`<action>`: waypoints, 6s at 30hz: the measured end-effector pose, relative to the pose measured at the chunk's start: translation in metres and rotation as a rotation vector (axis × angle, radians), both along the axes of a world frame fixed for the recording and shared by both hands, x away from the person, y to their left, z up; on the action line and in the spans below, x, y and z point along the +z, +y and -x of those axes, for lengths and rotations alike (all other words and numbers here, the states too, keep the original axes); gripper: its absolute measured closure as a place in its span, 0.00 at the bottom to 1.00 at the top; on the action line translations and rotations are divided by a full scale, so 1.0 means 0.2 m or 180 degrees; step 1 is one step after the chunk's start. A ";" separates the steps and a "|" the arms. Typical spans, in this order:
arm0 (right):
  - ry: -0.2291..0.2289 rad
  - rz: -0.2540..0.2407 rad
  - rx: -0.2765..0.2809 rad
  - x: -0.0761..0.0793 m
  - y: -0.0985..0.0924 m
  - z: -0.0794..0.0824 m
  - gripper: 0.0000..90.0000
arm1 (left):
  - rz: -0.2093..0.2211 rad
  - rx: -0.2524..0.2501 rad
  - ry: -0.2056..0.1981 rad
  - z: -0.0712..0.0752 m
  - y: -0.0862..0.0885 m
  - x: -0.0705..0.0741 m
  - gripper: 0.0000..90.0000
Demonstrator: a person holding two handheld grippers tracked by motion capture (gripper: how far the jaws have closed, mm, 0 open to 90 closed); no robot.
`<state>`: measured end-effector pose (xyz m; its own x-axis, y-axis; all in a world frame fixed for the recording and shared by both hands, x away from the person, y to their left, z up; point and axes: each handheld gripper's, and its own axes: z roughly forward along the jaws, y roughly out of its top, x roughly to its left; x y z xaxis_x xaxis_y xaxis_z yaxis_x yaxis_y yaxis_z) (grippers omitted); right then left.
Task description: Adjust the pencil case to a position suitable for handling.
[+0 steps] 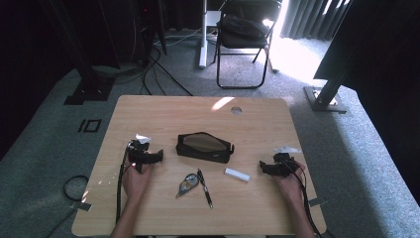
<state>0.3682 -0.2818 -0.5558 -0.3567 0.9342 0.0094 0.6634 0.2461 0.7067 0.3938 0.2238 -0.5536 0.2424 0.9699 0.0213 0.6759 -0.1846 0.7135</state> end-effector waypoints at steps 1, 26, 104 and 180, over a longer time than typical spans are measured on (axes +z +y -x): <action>0.0012 -0.0005 0.0004 0.00 0.00 0.00 0.27 | 0.0002 0.0002 0.0001 0.00 0.00 0.00 0.15; -0.0410 -0.0136 0.0517 0.21 0.19 0.05 0.49 | 0.0000 0.0025 0.0000 0.00 0.00 0.00 0.15; -0.0617 -0.0147 0.1212 0.32 0.70 -0.18 0.67 | -0.0001 0.0024 -0.0001 0.00 0.00 0.00 0.15; -0.0622 0.0276 0.1123 0.27 0.34 0.04 0.80 | 0.0000 0.0025 -0.0002 0.00 0.00 0.00 0.15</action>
